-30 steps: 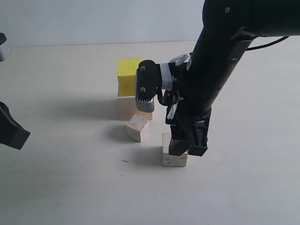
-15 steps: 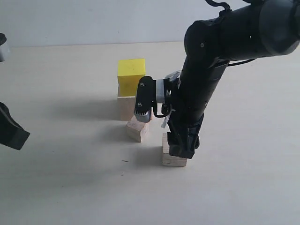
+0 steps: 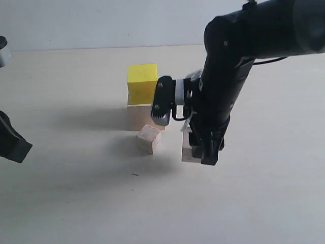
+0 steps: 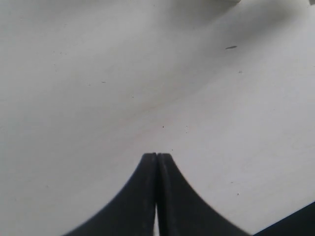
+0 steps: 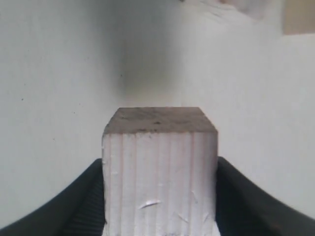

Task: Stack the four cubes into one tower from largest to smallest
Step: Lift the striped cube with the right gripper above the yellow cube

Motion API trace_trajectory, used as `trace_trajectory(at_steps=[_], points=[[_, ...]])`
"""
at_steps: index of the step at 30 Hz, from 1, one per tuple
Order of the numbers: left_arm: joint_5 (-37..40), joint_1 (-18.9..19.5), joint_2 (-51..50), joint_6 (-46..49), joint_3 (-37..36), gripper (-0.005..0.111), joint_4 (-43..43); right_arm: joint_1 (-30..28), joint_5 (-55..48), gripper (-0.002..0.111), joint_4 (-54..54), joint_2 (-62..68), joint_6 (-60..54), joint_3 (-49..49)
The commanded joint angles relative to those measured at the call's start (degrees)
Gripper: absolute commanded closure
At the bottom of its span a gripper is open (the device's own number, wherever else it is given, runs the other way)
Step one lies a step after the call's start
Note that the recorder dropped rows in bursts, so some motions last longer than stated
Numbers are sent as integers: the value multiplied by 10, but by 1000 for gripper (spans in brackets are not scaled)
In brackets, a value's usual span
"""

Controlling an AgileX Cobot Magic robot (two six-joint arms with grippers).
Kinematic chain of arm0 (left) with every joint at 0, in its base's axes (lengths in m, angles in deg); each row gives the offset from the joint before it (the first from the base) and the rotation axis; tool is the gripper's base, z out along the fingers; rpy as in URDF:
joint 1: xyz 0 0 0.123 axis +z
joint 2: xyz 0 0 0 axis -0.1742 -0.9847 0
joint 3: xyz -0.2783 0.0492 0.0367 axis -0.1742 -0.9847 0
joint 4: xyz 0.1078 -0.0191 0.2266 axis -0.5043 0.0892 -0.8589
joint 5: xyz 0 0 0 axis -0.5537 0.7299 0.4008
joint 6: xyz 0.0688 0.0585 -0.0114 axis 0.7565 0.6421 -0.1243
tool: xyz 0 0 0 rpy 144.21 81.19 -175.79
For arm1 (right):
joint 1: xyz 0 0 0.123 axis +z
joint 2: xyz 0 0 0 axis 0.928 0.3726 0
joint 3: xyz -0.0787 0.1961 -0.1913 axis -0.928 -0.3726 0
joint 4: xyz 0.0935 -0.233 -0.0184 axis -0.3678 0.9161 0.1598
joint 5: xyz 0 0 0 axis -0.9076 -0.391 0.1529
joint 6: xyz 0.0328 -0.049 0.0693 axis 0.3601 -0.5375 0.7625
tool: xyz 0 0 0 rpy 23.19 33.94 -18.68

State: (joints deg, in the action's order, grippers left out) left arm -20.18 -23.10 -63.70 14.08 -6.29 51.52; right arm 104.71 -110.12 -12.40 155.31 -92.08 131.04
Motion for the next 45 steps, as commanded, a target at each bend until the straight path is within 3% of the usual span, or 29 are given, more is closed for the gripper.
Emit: trace_trajectory(at_steps=[1, 8, 14, 17, 19, 22, 36, 39, 45], points=[[-6, 1, 4, 3, -4, 106, 0, 1, -10, 108, 26, -71, 55, 24], [-6, 1, 4, 3, -4, 106, 0, 1, -27, 108, 71, -81, 170, 152], [-3, 1, 4, 3, -4, 106, 4, 1, -190, 108, 57, 28, 360, 374], [-4, 1, 4, 3, -4, 106, 4, 1, -197, 108, 19, 59, 353, 454], [-4, 1, 4, 3, -4, 106, 4, 1, -197, 108, 21, 63, 364, 463], [-5, 1, 4, 3, -4, 106, 4, 1, -197, 108, 19, 76, 465, 466], [-10, 1, 4, 3, -4, 106, 5, 8, -197, 108, 7, 94, 601, 466], [-10, 1, 4, 3, -4, 106, 5, 8, -197, 108, 5, 94, 520, 466], [-8, 1, 2, 3, -4, 106, 5, 8, -197, 108, 5, 94, 90, 466]])
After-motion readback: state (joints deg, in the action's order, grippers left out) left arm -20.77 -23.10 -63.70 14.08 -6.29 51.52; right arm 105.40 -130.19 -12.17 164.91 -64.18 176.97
